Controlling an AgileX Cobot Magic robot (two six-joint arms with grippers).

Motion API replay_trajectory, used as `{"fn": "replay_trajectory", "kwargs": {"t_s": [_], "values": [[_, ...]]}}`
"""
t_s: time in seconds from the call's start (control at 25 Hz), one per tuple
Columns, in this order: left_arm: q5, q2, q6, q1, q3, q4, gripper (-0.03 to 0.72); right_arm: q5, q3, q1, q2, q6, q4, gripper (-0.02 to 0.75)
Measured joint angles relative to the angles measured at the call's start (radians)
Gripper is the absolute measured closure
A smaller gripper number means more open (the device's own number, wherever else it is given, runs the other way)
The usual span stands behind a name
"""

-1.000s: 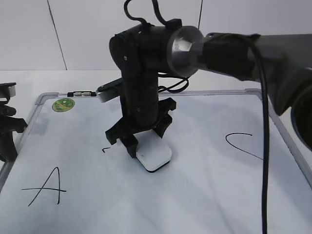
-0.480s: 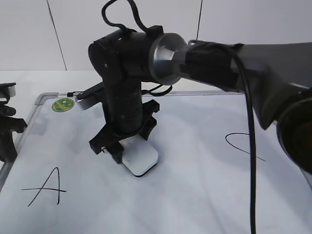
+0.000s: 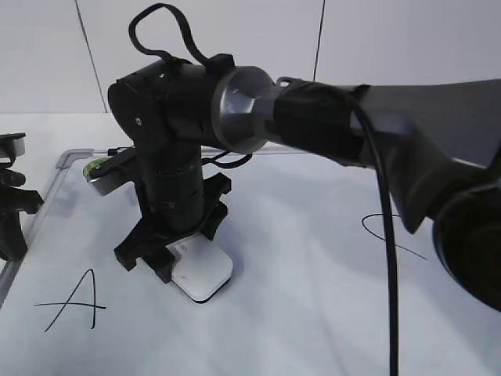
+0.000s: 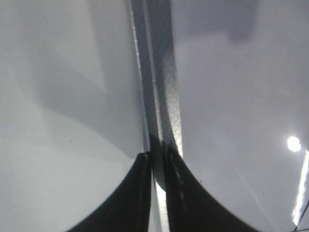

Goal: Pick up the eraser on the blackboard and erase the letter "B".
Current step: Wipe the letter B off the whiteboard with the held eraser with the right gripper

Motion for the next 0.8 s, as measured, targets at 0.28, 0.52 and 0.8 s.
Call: {"fn": "replay_trajectory", "kwargs": {"t_s": [0.28, 0.52, 0.8], "values": [[-0.002, 0.0, 0.0, 0.0, 0.0, 0.004, 0.636, 0.067, -0.09, -0.008, 0.052, 0.035, -0.011, 0.215], [-0.004, 0.0, 0.0, 0.0, 0.0, 0.004, 0.636, 0.07, -0.112, -0.047, 0.067, 0.068, 0.028, 0.215], [-0.005, 0.0, 0.0, 0.0, 0.0, 0.002, 0.636, 0.0, -0.118, -0.174, 0.069, 0.1, 0.048, 0.215]]}}
